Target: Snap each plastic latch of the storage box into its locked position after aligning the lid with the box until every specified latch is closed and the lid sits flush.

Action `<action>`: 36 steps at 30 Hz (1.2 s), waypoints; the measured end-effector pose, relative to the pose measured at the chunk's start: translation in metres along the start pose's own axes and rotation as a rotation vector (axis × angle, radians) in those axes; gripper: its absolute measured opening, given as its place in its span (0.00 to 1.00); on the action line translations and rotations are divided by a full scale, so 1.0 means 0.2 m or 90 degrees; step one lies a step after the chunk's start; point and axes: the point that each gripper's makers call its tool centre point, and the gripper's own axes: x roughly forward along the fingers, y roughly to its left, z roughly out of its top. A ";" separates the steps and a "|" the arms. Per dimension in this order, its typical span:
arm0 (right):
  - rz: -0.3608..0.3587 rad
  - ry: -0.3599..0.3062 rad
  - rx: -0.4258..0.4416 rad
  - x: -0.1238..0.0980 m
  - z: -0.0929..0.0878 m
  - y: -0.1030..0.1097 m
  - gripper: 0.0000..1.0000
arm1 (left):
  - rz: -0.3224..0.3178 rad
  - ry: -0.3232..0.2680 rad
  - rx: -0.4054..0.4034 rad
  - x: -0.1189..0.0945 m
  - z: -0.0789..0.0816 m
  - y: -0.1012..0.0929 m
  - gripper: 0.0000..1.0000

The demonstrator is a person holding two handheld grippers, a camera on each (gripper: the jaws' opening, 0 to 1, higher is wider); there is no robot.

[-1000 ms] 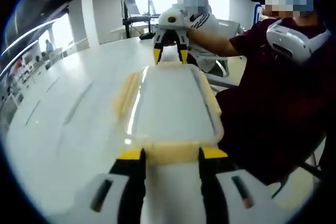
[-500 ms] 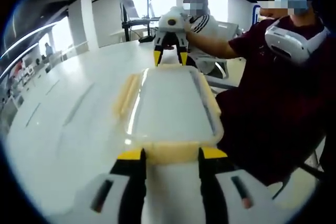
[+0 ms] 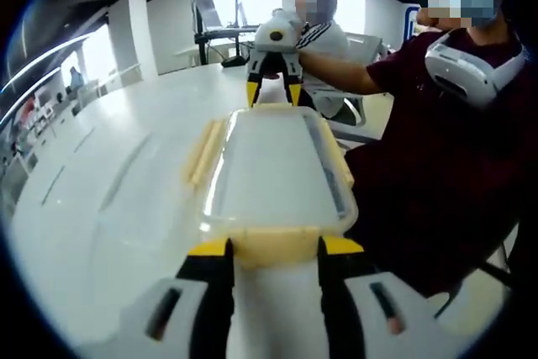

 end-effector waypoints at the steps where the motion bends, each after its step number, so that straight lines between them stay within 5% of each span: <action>1: 0.000 0.000 -0.001 0.00 0.00 0.00 0.37 | 0.000 0.002 0.000 0.00 0.00 0.00 0.38; 36: -0.023 -0.014 -0.022 -0.17 0.09 0.00 0.37 | -0.002 0.035 0.021 -0.05 0.19 -0.01 0.38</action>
